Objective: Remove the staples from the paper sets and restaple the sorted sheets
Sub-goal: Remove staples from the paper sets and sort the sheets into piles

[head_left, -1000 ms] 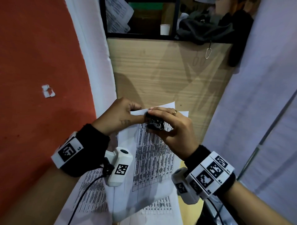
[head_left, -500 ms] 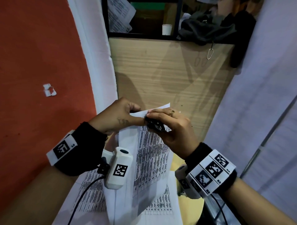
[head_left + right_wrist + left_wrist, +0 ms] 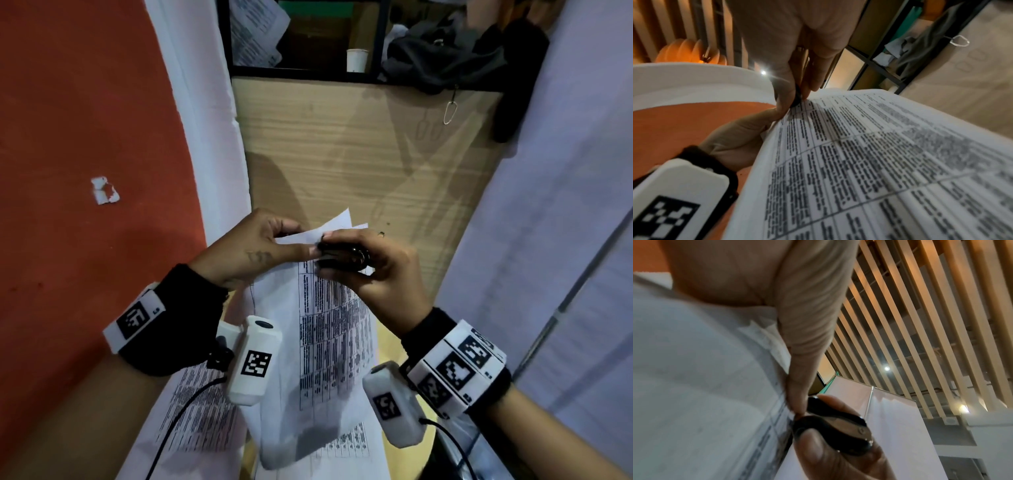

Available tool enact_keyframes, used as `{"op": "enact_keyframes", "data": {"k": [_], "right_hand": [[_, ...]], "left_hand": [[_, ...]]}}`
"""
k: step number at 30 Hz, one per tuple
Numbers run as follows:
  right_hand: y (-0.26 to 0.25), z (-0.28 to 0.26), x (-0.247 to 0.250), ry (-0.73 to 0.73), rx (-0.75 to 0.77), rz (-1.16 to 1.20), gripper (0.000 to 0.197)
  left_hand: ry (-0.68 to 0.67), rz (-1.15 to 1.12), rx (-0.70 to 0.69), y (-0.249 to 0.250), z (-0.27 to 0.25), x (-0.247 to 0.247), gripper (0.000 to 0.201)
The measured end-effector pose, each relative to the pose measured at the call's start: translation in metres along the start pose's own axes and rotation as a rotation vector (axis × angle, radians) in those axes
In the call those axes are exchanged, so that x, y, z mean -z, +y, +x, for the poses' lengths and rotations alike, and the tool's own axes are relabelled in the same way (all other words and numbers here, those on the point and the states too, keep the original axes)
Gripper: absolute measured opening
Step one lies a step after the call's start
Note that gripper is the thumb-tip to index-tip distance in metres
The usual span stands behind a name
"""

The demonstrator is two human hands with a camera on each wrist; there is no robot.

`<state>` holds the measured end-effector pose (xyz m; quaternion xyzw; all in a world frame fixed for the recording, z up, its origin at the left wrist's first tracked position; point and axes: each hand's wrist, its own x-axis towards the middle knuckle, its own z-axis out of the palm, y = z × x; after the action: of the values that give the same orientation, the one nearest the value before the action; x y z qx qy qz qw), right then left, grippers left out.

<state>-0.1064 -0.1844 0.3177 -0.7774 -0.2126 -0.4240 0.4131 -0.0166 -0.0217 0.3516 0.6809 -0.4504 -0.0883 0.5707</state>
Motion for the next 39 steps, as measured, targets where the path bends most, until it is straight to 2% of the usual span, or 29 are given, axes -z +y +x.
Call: {"op": "enact_keyframes", "data": {"k": [2, 4, 7, 12, 16, 19, 23, 25, 30, 32, 34, 37, 39], "right_hand": [[0.000, -0.001, -0.001, 0.008, -0.076, 0.102, 0.036], [0.000, -0.001, -0.001, 0.021, -0.123, 0.168, 0.038], [0.000, 0.000, -0.002, 0.034, -0.129, 0.149, 0.037], [0.002, 0.000, -0.009, 0.034, 0.158, -0.295, 0.024], [0.004, -0.003, -0.012, 0.008, 0.300, -0.538, 0.026], [0.008, -0.004, -0.006, -0.010, 0.306, -0.641, 0.026], [0.021, -0.017, 0.001, 0.018, 0.151, -0.648, 0.023], [0.030, -0.027, 0.001, 0.037, 0.049, -0.621, 0.021], [0.049, -0.040, 0.003, 0.019, -0.288, -0.444, 0.041], [0.057, -0.042, 0.006, 0.014, -0.377, -0.385, 0.039], [0.061, -0.042, 0.010, 0.028, -0.462, -0.234, 0.035], [0.061, -0.040, 0.015, 0.073, -0.601, 0.145, 0.035], [0.063, -0.039, 0.018, 0.045, -0.727, 0.383, 0.035]], "left_hand": [[-0.002, -0.011, -0.004, -0.001, 0.000, 0.000, 0.022], [-0.006, -0.001, -0.012, -0.001, -0.001, -0.001, 0.006], [0.036, 0.032, -0.040, -0.003, 0.000, -0.004, 0.002], [0.122, 0.146, -0.013, -0.019, 0.004, -0.006, 0.052], [0.166, 0.241, 0.000, -0.021, 0.002, -0.007, 0.055], [0.199, 0.281, -0.011, -0.023, 0.002, -0.002, 0.051], [0.235, 0.287, 0.018, -0.026, 0.002, 0.005, 0.036], [0.239, 0.281, 0.011, -0.029, 0.003, 0.006, 0.039], [0.211, 0.322, -0.010, -0.039, 0.006, 0.008, 0.052], [0.196, 0.312, 0.000, -0.040, 0.007, 0.009, 0.051], [0.163, 0.294, 0.019, -0.038, 0.006, 0.010, 0.044], [0.084, 0.227, 0.039, -0.034, 0.005, 0.011, 0.019], [0.055, 0.209, 0.027, -0.032, 0.005, 0.016, 0.011]]}}
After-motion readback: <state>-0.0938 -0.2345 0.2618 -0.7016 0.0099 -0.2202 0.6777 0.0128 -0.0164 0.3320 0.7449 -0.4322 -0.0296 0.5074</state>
